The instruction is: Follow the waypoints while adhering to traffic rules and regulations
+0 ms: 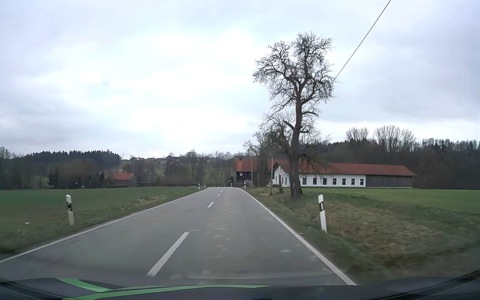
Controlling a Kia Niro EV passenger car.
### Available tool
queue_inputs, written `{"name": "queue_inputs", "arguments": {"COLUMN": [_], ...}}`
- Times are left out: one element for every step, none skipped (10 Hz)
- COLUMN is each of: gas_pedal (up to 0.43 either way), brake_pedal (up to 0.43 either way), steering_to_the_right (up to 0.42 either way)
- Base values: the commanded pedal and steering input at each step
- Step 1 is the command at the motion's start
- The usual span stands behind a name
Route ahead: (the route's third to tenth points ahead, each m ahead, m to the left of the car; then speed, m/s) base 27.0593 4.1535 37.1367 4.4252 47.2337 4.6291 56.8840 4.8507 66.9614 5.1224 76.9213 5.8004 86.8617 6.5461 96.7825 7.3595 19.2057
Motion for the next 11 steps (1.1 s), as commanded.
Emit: {"name": "queue_inputs", "arguments": {"gas_pedal": [0.177,0.138,0.087,0.028,0.0,0.0,0.0,0.0,0.0,0.0,0.0], "brake_pedal": [0.0,0.0,0.0,0.0,0.0,0.0,0.0,0.0,0.0,0.0,0.0], "steering_to_the_right": [-0.004,-0.003,-0.004,-0.004,-0.004,-0.004,-0.004,-0.004,-0.004,-0.004,-0.004]}}
